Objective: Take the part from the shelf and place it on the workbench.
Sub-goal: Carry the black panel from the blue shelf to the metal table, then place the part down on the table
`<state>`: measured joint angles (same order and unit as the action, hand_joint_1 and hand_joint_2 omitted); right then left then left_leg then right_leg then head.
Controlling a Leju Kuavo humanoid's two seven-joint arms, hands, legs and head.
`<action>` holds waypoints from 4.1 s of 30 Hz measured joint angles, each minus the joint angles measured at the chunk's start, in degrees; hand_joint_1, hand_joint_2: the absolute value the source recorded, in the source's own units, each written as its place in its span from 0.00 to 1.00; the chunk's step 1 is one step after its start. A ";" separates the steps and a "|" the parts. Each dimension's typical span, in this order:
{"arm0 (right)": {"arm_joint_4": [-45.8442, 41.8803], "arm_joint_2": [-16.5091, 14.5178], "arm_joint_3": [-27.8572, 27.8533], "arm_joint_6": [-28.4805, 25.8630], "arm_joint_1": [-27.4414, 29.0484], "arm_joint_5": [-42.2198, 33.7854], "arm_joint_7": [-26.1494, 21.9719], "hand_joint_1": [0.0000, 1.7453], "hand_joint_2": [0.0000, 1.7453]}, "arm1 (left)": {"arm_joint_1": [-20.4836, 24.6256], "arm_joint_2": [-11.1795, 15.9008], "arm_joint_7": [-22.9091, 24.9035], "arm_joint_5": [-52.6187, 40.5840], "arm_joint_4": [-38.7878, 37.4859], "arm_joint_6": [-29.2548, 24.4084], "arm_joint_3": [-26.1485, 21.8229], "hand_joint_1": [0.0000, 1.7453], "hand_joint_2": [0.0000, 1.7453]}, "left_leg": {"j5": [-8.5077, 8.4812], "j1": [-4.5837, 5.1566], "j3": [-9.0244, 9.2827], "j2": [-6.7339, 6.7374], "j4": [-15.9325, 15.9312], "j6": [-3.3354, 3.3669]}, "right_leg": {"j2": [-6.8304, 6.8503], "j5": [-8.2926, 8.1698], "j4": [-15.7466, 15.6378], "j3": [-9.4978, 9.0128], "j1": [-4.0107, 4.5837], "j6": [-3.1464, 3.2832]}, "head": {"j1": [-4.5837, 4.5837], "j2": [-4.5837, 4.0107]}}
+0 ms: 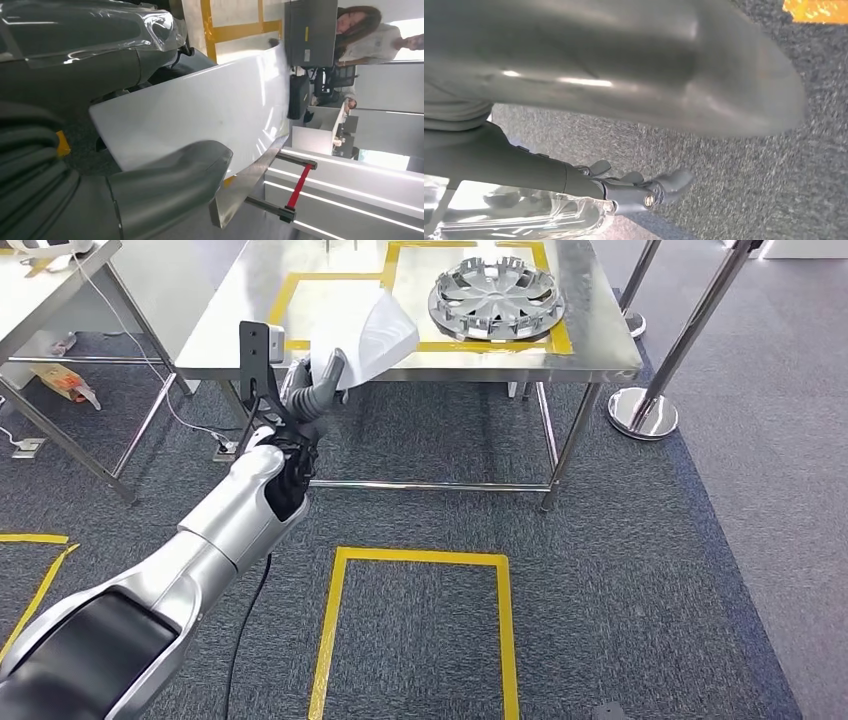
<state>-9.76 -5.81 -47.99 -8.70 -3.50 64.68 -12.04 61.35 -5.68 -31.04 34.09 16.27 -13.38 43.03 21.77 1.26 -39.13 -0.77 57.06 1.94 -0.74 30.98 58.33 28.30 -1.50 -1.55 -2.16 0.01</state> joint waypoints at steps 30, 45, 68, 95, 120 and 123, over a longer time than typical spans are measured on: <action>0.04 0.34 -0.04 -0.11 -0.07 0.60 0.04 0.00 0.00 | -1.05 -0.90 0.51 -3.28 0.33 0.13 -2.89 1.00 1.00 | 1.12 -0.42 0.87 0.38 -0.13 -1.12 | 0.36 -1.40 -0.72 2.25 -0.31 0.03 | 0.15 -0.01; 0.08 0.57 0.04 -0.07 -0.31 0.96 0.24 0.00 0.00 | -2.18 -0.52 1.07 -5.84 0.53 -0.08 -5.79 1.00 1.00 | 6.25 -0.12 6.23 -0.66 0.03 -0.45 | 0.40 -6.09 0.61 7.89 0.18 -0.06 | 2.32 -0.01; 0.06 0.53 -0.02 -0.07 -0.68 1.18 0.35 0.00 0.00 | -2.06 -0.57 1.49 -8.04 0.74 0.32 -7.28 1.00 1.00 | 4.01 -1.02 4.18 0.11 -0.38 0.54 | 0.52 3.02 15.64 12.92 -0.13 -1.21 | 1.93 -0.01; 0.06 0.52 -0.11 -0.07 -0.62 1.11 0.16 0.00 0.00 | -2.11 -1.07 2.11 -10.43 0.95 1.37 -8.40 1.00 1.00 | 3.44 -1.25 3.47 0.13 -0.16 -0.13 | 0.39 -0.07 3.15 4.87 -0.22 -0.99 | 0.84 -0.01; 0.11 0.33 -0.22 -0.16 -0.29 0.97 0.15 0.00 0.00 | -2.73 -1.86 2.52 -11.58 0.91 1.71 -8.56 1.00 1.00 | 2.27 -0.77 1.18 0.18 2.05 -1.48 | 0.07 -0.80 -0.03 2.21 -0.26 0.35 | 0.44 -0.01; 0.10 0.24 -0.27 -0.18 -0.28 0.87 0.15 0.00 0.00 | -2.52 -2.00 2.68 -11.91 0.92 2.00 -8.56 1.00 1.00 | 3.24 -0.62 2.33 0.15 0.52 -0.56 | 0.16 -0.82 -0.07 1.75 -0.27 -0.64 | 0.41 -0.01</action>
<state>-9.66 -5.58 -48.25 -8.88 -3.79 65.55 -11.90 58.82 -7.68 -28.35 22.18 17.19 -11.38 34.47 25.01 0.65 -36.80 -0.61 57.58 1.37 -0.58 30.16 58.26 30.05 -1.77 -2.19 -1.74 0.00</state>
